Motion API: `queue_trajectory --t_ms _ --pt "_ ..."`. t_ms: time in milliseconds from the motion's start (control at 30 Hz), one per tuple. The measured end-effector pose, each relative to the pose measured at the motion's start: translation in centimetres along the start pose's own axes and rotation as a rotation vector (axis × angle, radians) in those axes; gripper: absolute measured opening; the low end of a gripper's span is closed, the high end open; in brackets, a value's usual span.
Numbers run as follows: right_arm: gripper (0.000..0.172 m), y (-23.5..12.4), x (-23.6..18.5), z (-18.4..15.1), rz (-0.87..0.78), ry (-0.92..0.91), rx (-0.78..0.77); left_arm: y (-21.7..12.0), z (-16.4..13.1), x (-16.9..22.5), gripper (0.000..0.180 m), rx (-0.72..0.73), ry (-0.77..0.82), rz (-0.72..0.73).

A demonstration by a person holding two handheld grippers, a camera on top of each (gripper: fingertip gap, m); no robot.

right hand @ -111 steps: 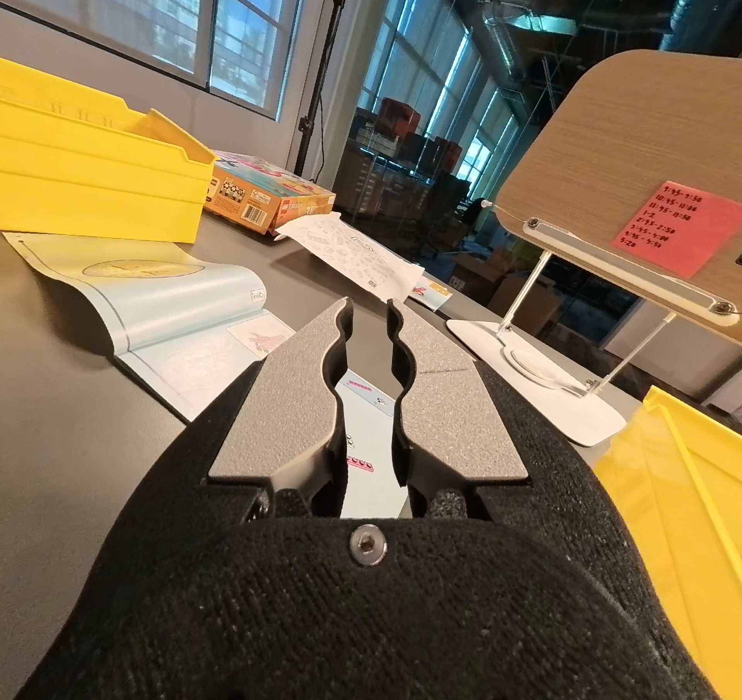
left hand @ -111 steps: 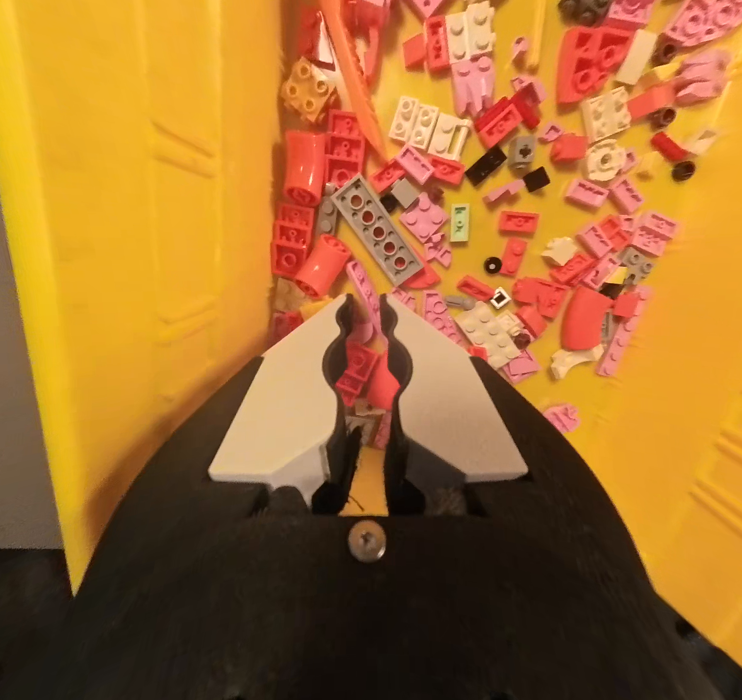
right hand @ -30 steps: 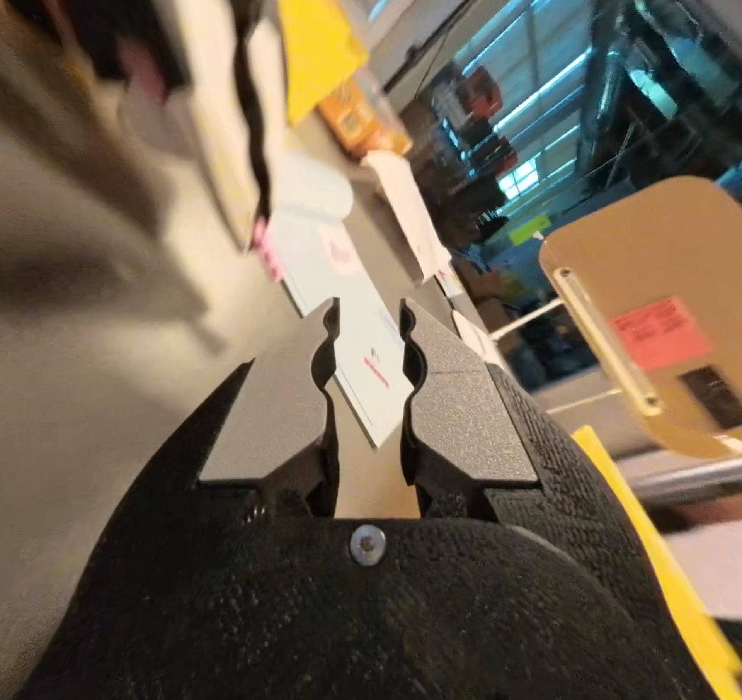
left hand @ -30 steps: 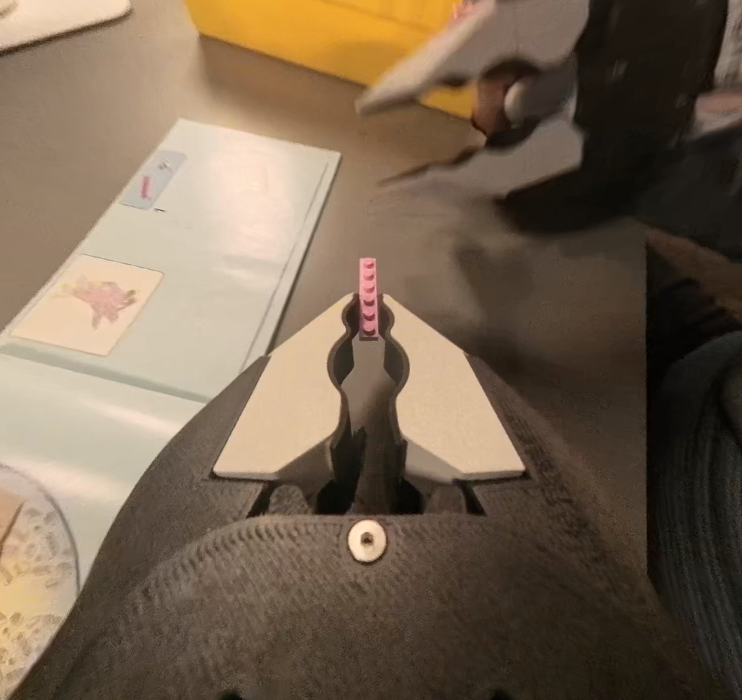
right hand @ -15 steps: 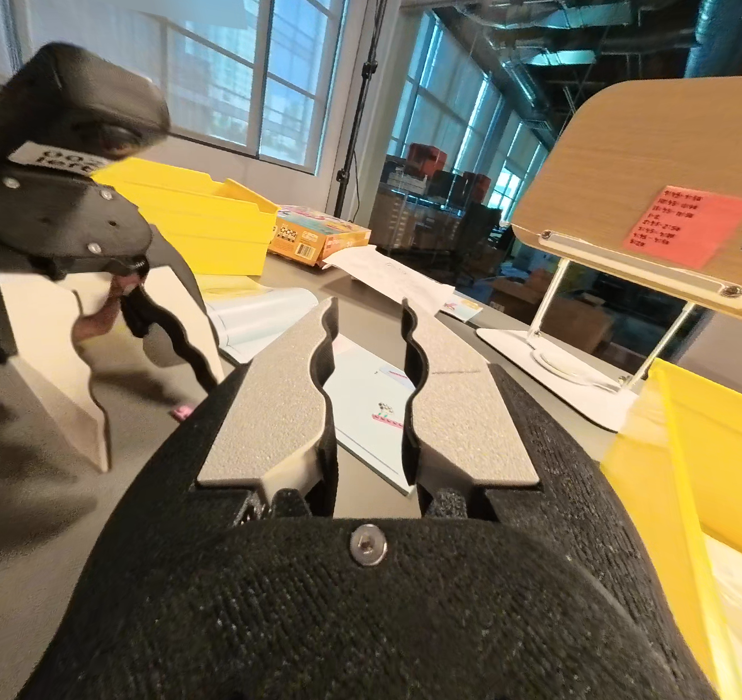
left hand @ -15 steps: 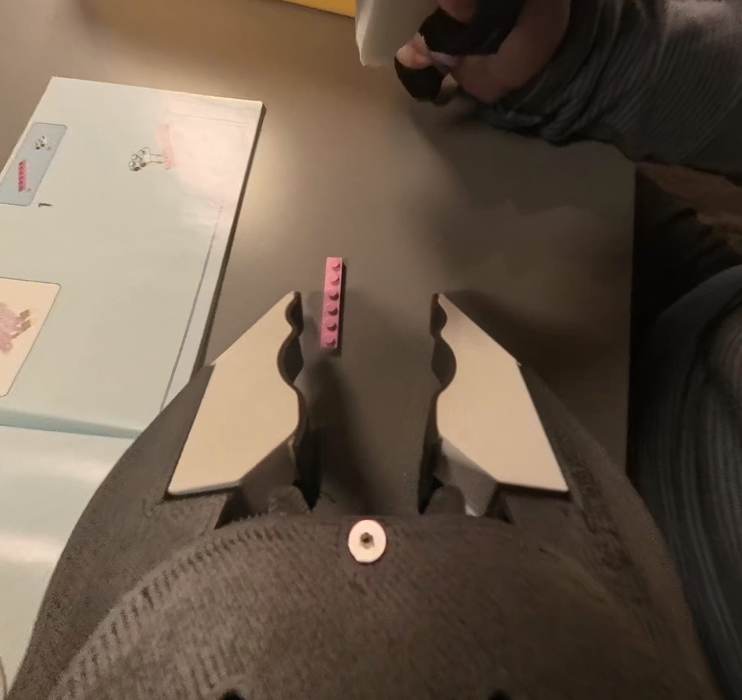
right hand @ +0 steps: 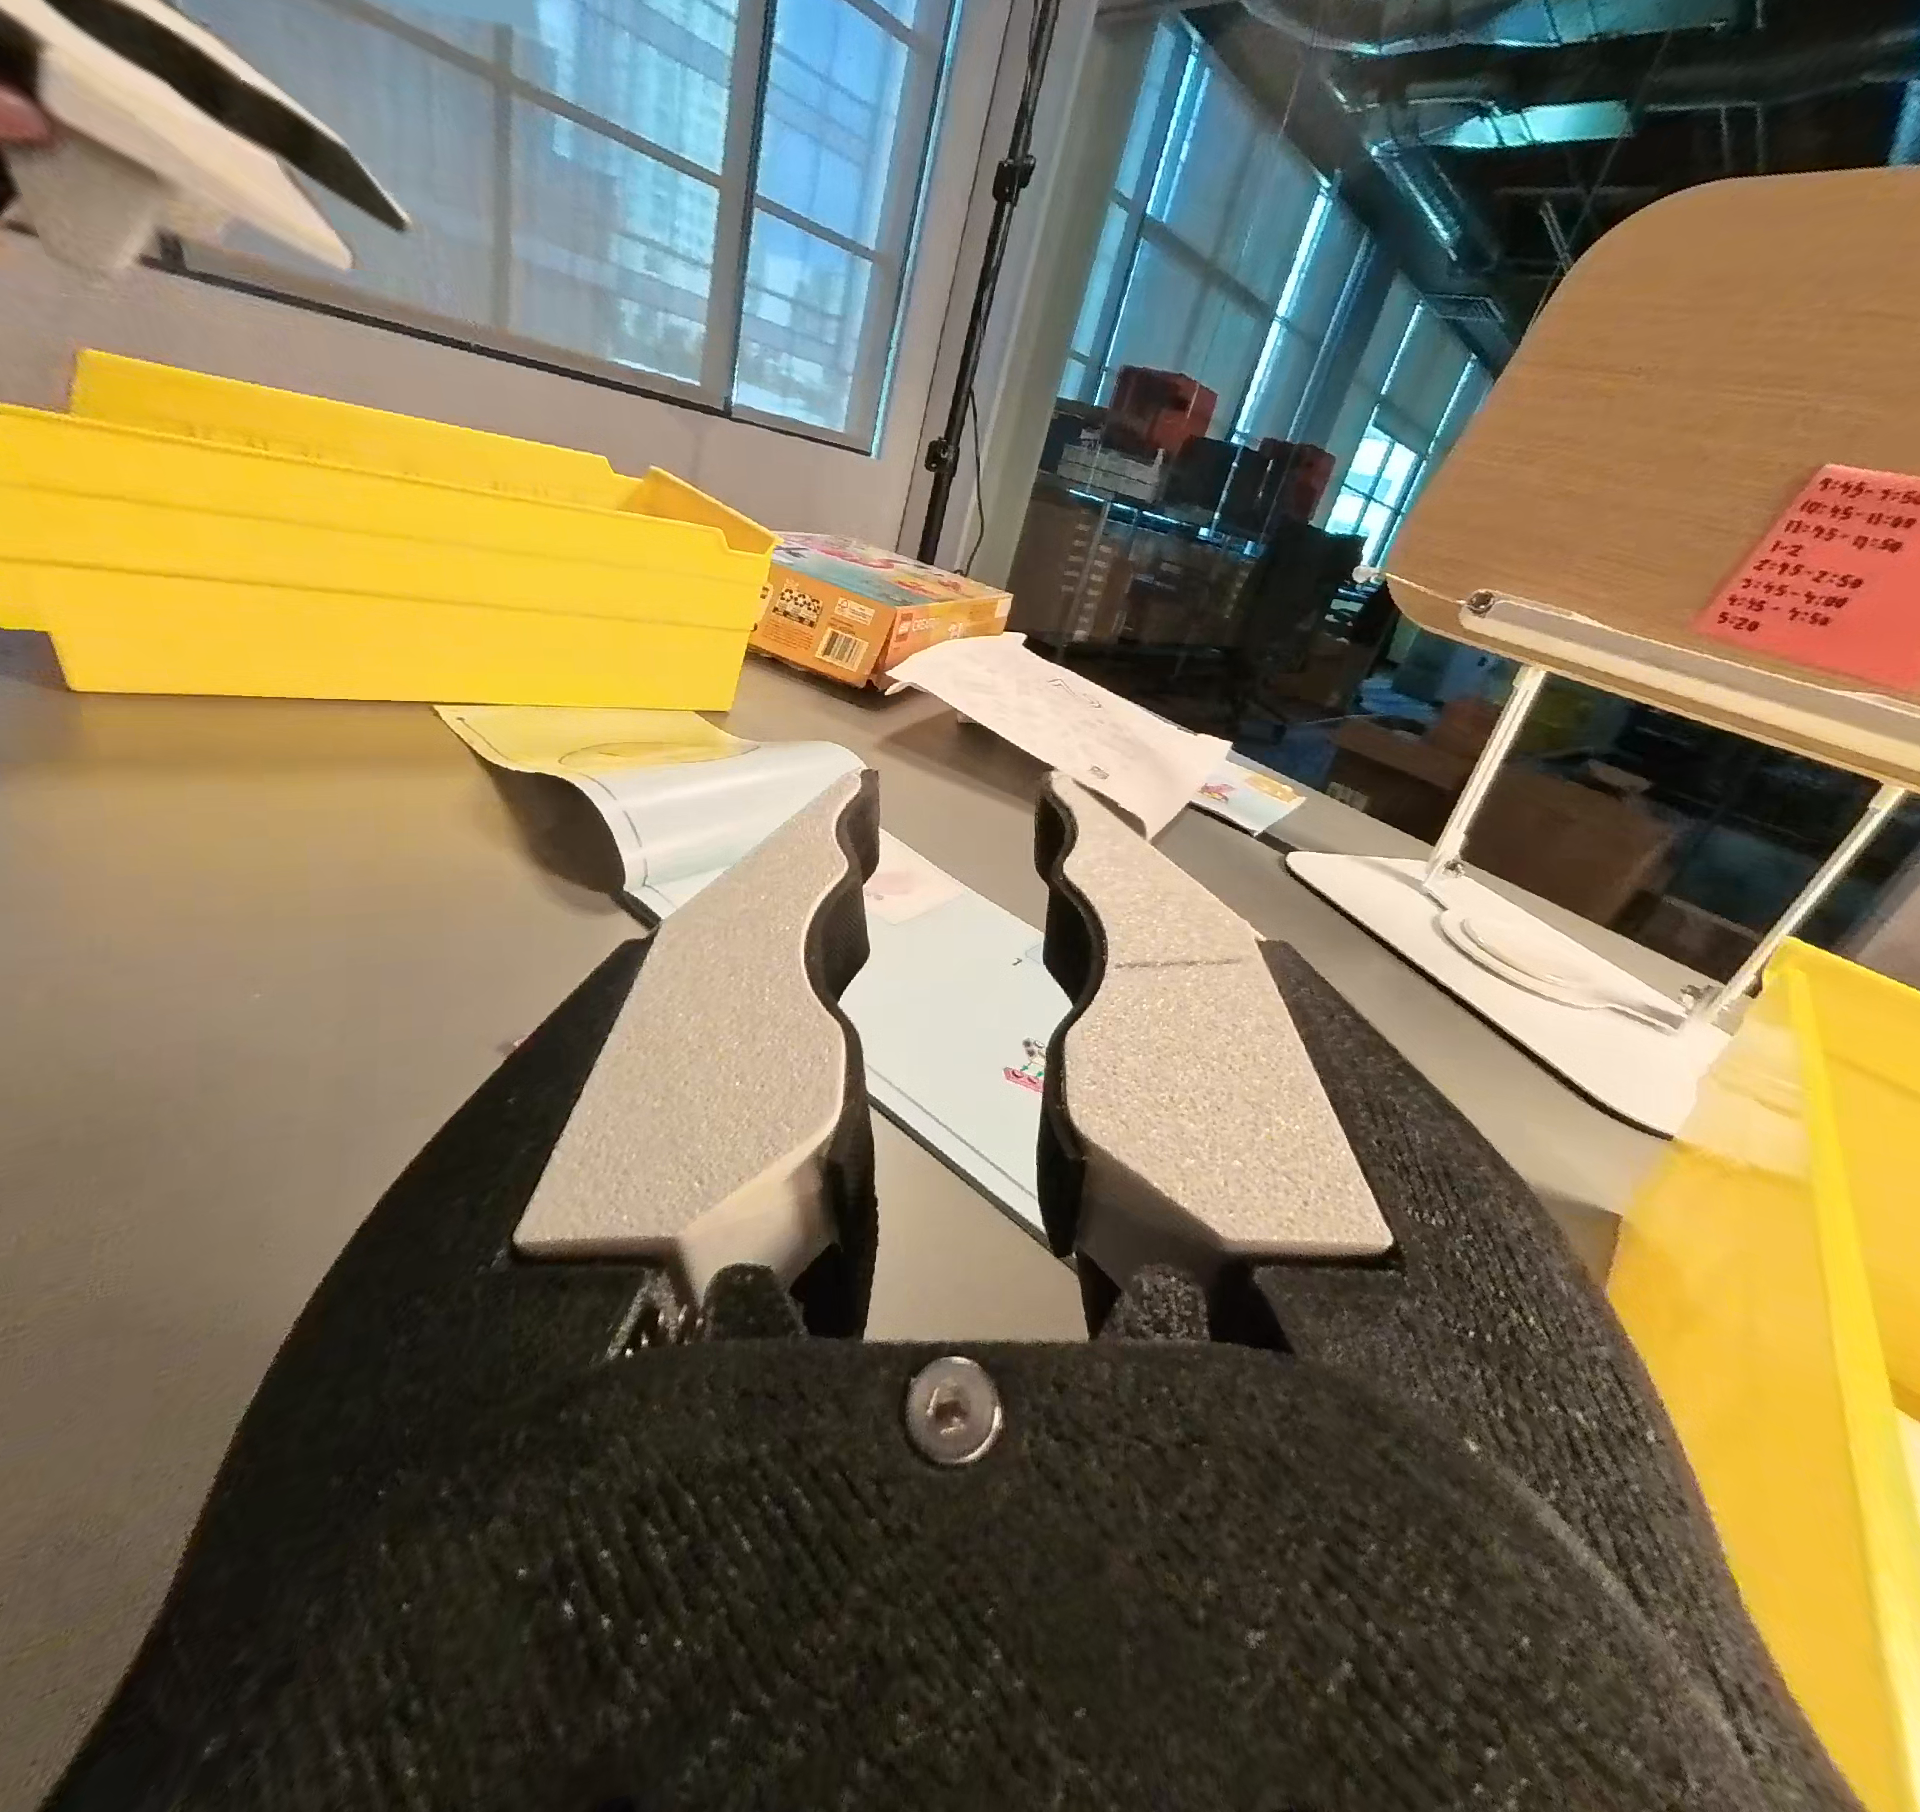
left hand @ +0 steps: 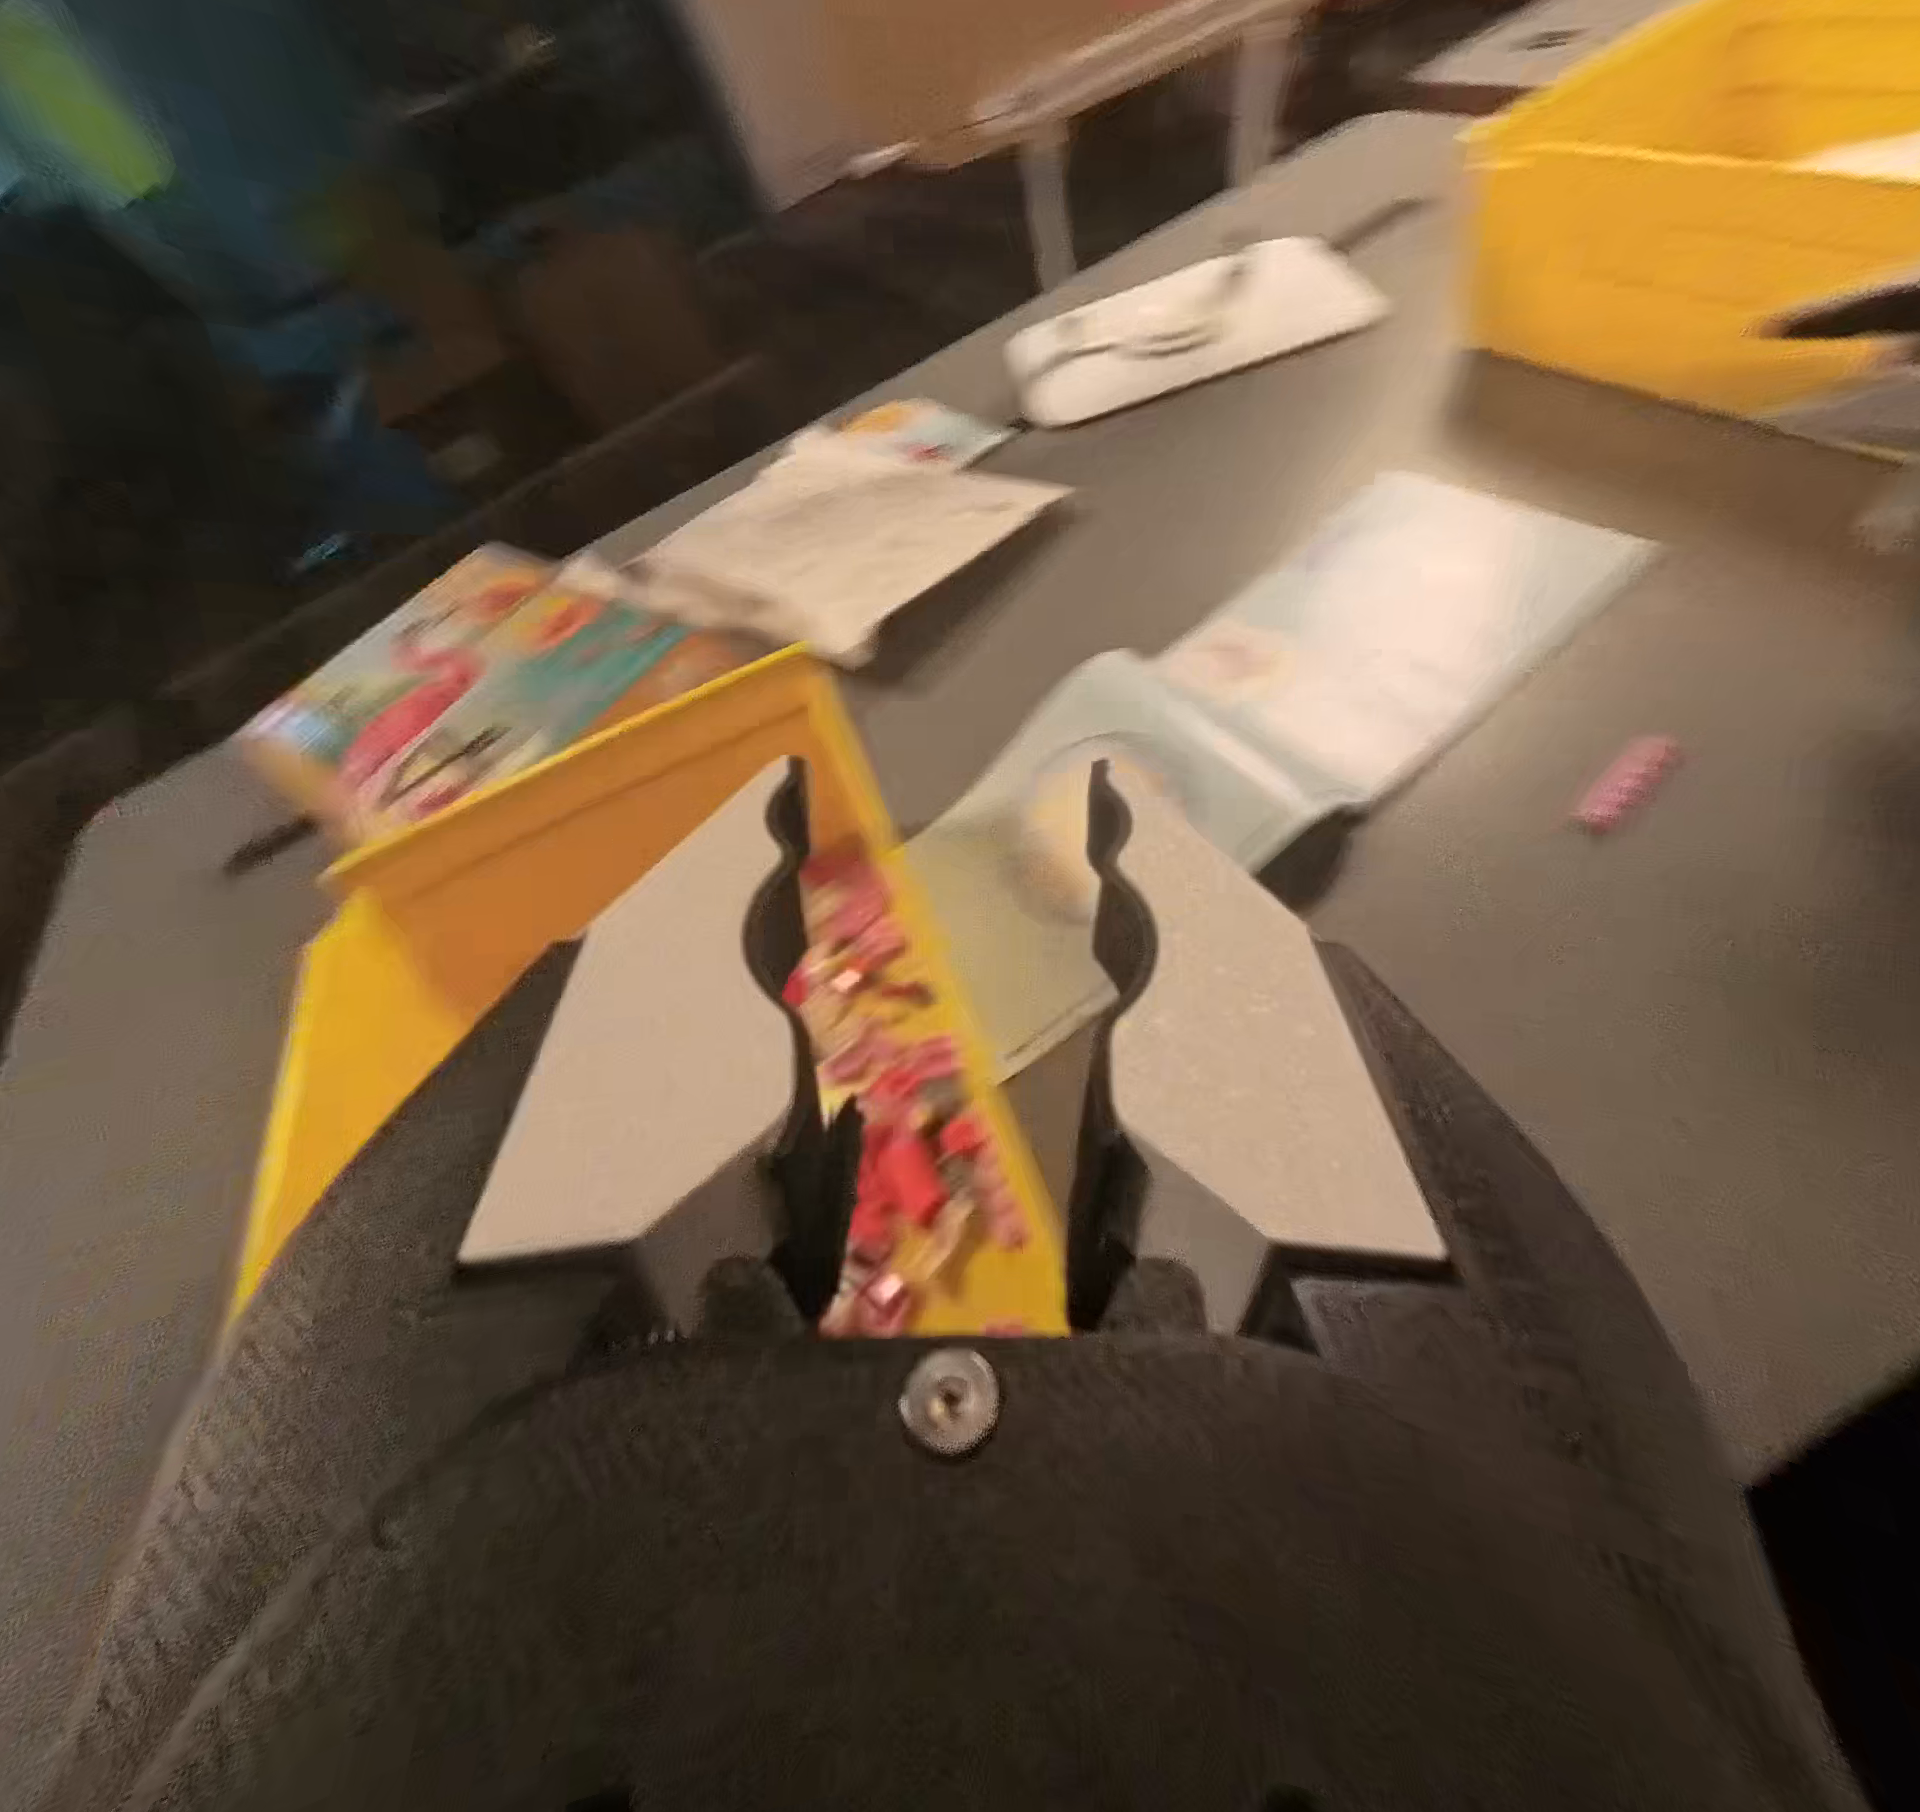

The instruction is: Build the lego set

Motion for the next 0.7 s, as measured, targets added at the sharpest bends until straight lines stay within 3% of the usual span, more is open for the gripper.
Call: queue_trajectory --t_ms 133,233,400,500,567,700 --pt "0.028 0.1 0.0 -0.2 0.005 0.008 -0.015 -2.1 -4.0 -6.2 0.050 -0.128 -0.248 0.183" --pt "0.028 0.1 0.0 -0.3 0.001 0.006 -0.023 -2.2 -6.5 -8.4 0.035 -0.165 -0.279 0.209" --pt "0.027 0.2 0.2 -0.3 -0.018 0.012 -0.028 -1.2 -10.3 -9.1 0.027 -0.412 -0.355 0.118" --pt "0.027 0.2 0.3 -0.4 -0.025 0.015 -0.029 -0.6 -12.2 -8.4 0.030 -0.574 -0.300 -0.001" --pt "0.027 0.2 0.4 -0.4 -0.028 0.016 -0.029 -0.4 -12.8 -9.3 0.029 -0.604 -0.242 0.048" --pt "0.026 0.1 0.4 -0.4 -0.030 0.017 -0.030 -0.2 -13.0 -11.0 0.027 -0.556 -0.323 0.085"
Point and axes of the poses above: each gripper's, where its closed fingertips meet, y out along the fingers, z out of its top, x = y × z across the jaws, the point moved 6 cm from there along -y, back along the fingers, and after that the axes turned 10 degrees about -z, right-handed, at the moved point
